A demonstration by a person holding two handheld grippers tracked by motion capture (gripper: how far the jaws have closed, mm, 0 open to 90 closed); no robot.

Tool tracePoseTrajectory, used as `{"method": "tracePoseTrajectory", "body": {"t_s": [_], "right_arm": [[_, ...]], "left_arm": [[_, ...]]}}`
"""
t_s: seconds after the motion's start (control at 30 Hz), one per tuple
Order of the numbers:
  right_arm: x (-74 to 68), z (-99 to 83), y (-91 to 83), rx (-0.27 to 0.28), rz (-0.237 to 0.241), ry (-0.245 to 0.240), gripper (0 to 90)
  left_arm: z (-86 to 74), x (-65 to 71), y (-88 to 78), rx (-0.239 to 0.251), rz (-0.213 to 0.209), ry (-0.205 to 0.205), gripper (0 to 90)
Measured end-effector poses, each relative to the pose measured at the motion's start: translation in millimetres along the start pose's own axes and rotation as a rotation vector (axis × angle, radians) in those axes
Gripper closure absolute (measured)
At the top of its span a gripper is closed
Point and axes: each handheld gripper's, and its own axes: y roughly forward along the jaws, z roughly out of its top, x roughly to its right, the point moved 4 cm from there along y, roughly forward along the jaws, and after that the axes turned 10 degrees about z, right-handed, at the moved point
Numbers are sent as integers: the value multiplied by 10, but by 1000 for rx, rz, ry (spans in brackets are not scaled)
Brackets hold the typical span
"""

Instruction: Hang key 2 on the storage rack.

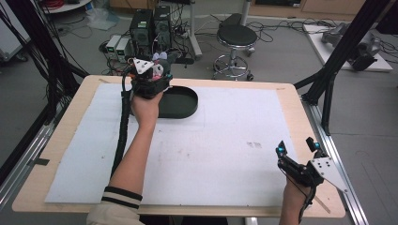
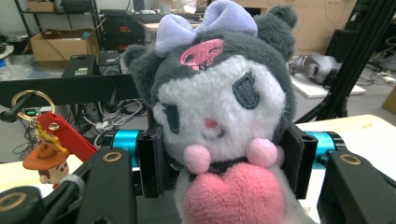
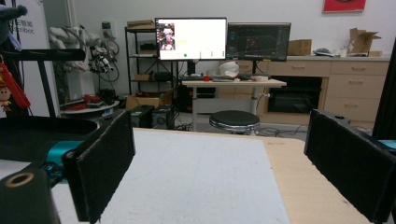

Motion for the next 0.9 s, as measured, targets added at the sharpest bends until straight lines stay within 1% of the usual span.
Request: {"method": "tracePoseTrajectory", "body": {"t_s": [0.03, 0.13, 0.27, 0.3, 0.37, 0.4, 0.43, 0.47, 0.53, 0.73, 0.83, 0.9], "right_arm": [[6, -2, 3, 0, -1, -6, 79], [4, -13, 8, -3, 1, 0, 79], [4, -25, 19, -8, 2, -2, 79], [2, -27, 22, -9, 2, -2, 79], [-4, -30, 26, -12, 3, -3, 79], [-10, -33, 24, -17, 3, 3, 79], [-6, -32, 27, -15, 4, -3, 79], [1, -33, 28, -14, 3, -8, 79], [9, -40, 27, -16, 0, -4, 79], [31, -54, 24, -13, -4, 3, 79], [41, -63, 20, -17, -4, 4, 79], [44, -67, 20, -18, -6, 8, 79]], "left_arm": [[-9, -7, 14, -6, 1, -2, 456], [-31, -19, 53, -16, 0, -1, 456], [-44, -30, 104, -20, 11, -6, 456], [-39, -32, 123, -25, 10, -12, 456], [-24, -29, 147, -27, 16, -3, 456], [-11, -21, 158, -27, 10, -6, 456], [4, -10, 162, -24, 11, 1, 456], [16, -2, 169, -21, 16, 6, 456], [24, 4, 194, -29, 23, 7, 456], [17, -21, 258, -41, 45, 3, 456], [37, -46, 286, -42, 45, -6, 456], [60, -50, 295, -43, 40, -1, 456]]}}
